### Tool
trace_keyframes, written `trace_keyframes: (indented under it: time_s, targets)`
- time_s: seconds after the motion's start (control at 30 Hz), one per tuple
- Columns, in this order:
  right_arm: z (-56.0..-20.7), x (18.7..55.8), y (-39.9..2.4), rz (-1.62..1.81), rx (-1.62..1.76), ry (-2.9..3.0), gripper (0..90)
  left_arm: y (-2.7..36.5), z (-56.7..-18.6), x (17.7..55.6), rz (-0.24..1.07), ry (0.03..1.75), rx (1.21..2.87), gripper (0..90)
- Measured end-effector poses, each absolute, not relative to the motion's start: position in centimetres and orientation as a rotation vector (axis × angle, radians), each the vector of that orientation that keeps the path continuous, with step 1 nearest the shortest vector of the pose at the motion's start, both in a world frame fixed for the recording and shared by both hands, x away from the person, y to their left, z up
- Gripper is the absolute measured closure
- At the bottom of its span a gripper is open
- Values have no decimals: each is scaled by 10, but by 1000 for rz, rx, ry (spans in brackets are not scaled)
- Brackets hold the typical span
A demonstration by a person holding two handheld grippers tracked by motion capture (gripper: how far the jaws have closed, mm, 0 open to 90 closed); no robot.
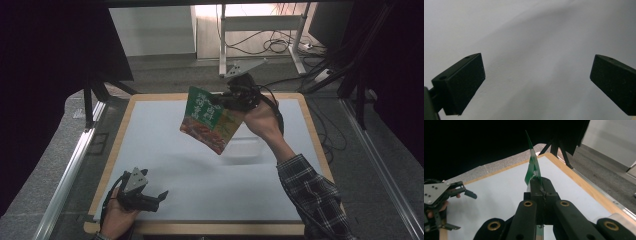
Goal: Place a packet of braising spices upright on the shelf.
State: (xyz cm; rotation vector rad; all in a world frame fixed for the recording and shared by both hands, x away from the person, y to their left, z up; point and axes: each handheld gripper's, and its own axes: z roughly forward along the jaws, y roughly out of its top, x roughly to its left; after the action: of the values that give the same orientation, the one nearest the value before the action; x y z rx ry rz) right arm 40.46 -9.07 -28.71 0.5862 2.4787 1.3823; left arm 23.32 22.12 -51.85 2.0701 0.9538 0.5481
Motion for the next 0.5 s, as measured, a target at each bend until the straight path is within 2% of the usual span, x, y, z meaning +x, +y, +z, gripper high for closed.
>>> trace_keyframes:
  time_s: [0.5]
  targets:
    - [-280, 432, -107, 1321, 644, 2445, 898, 221, -519, 234, 544, 952, 2082, 0]
